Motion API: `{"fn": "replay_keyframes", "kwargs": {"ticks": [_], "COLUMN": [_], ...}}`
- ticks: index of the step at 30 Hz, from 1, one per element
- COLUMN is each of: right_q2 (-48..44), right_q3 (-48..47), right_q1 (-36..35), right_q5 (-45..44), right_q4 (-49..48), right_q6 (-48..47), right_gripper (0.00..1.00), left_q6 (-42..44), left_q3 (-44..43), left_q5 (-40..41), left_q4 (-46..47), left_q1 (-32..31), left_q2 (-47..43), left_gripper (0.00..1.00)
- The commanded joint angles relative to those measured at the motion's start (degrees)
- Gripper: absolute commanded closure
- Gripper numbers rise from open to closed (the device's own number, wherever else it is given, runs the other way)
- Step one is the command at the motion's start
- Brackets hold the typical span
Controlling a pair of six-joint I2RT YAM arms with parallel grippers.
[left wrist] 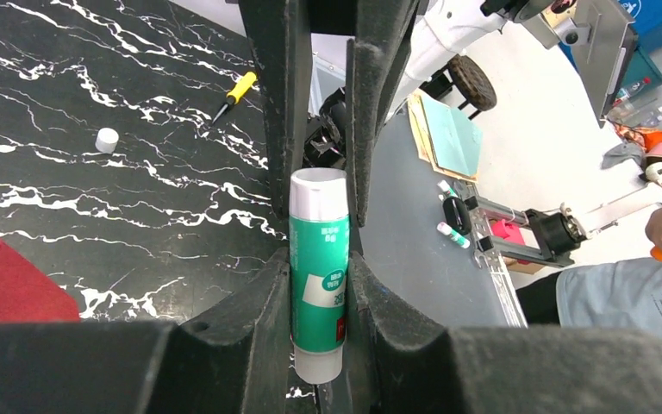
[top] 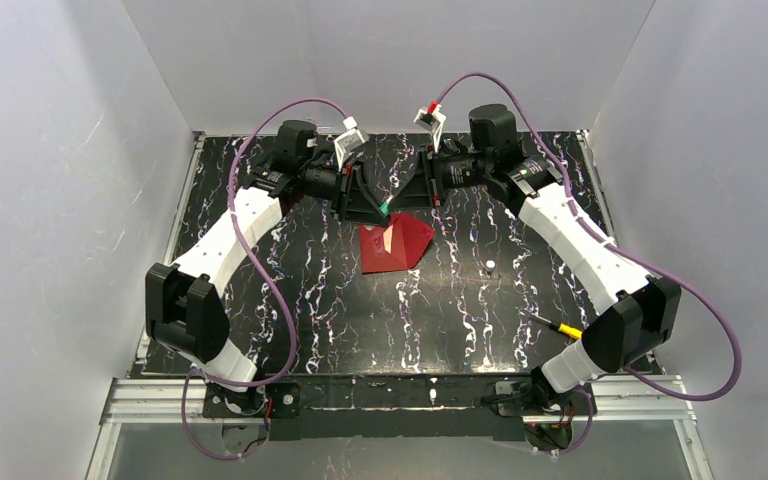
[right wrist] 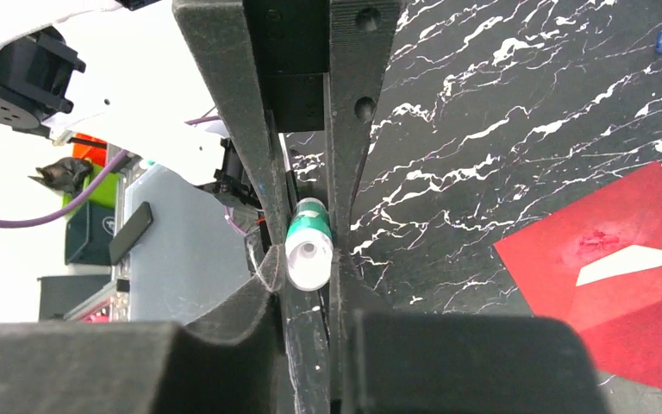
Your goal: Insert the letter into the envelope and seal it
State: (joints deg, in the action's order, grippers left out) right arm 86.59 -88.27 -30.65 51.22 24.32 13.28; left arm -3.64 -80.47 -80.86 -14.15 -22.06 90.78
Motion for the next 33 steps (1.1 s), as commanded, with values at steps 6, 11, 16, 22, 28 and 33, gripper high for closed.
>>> {"fn": "replay_keyframes", "kwargs": {"ticks": [6, 11, 16, 22, 28, 33], "right_q2": [1.7, 3.2, 3.9, 3.6, 1.7, 0.7], "right_q3": [1.6, 1.6, 2.4, 2.7, 4.5, 5.9], "right_q1": [0.2, -0.2, -0.2, -0.2, 0.3, 0.3], "right_q5": [-12.3, -23.3, -30.9, -27.3, -10.0, 3.5], "right_q4": [-12.3, -11.4, -11.8, -16.8, -16.5, -14.0], "right_q6": [20.8, 30.8, 40.2, 36.8, 14.7, 5.2], "right_gripper": [0.99, 0.99, 0.99, 0.36, 0.22, 0.22], "left_q6": [16.4, 27.5, 32.7, 27.7, 15.7, 12.9], "left_q3": [-1.1, -0.8, 0.2, -0.3, -2.1, -2.3], "left_q5": [17.6, 29.2, 33.3, 30.0, 14.5, 6.4], "left_q4": [-9.5, -10.7, -10.4, -14.2, -14.9, -14.8], "left_q1": [0.0, 0.0, -0.2, -0.1, -0.3, -0.3], "left_q2": [-5.1, -6.1, -6.9, -5.4, -2.3, -1.4], "left_gripper": [1.0, 1.0, 1.0, 1.0, 1.0, 1.0]}}
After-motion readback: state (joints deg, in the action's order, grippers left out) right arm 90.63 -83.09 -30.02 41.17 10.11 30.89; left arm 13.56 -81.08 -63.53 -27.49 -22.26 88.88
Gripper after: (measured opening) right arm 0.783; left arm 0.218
